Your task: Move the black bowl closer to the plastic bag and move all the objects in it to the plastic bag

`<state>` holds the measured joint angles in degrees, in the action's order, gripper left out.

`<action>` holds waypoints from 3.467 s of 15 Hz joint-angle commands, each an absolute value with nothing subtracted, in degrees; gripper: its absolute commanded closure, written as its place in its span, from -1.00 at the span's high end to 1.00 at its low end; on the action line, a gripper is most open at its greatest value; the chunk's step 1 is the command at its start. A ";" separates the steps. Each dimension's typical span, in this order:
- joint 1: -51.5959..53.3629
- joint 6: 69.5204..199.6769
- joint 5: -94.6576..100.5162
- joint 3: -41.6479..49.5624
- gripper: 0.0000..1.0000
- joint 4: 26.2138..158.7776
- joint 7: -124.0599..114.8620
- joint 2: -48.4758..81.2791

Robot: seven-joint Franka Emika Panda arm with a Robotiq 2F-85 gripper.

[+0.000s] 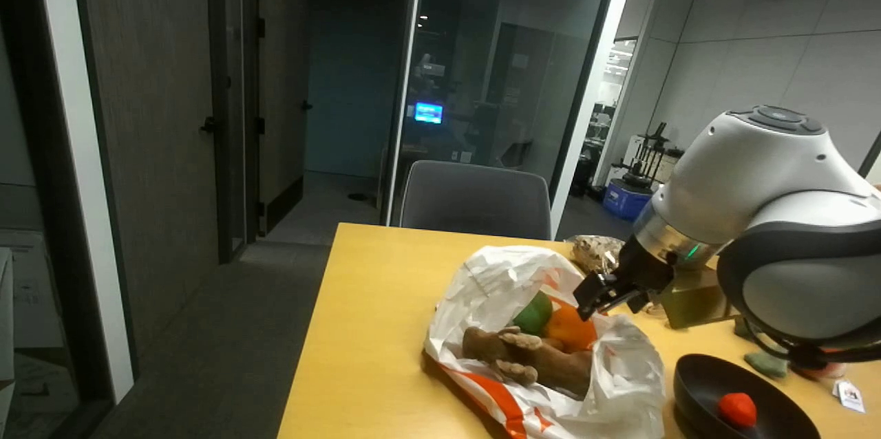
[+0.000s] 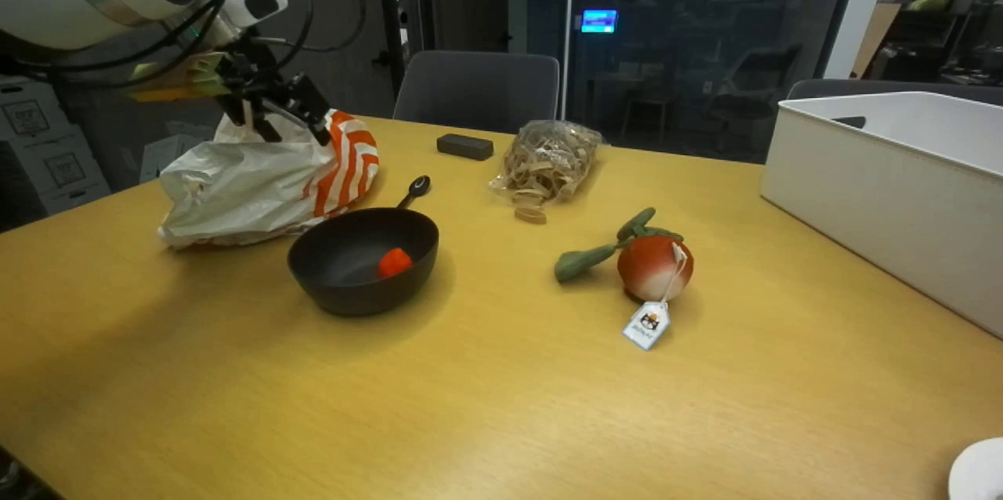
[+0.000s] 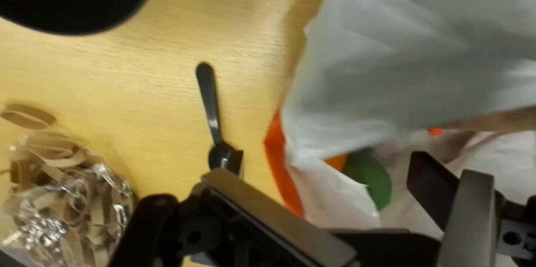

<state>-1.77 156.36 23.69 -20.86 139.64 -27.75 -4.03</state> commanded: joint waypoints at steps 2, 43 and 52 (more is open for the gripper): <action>-0.88 154.74 11.55 -11.84 1.00 146.13 -22.73 -9.72; -4.59 153.97 10.23 -0.67 -0.46 148.97 -35.18 -3.29; -4.31 148.15 6.75 -1.15 -0.57 150.47 -28.91 -17.38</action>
<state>-4.57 151.59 7.77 -0.97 149.00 -32.09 -8.41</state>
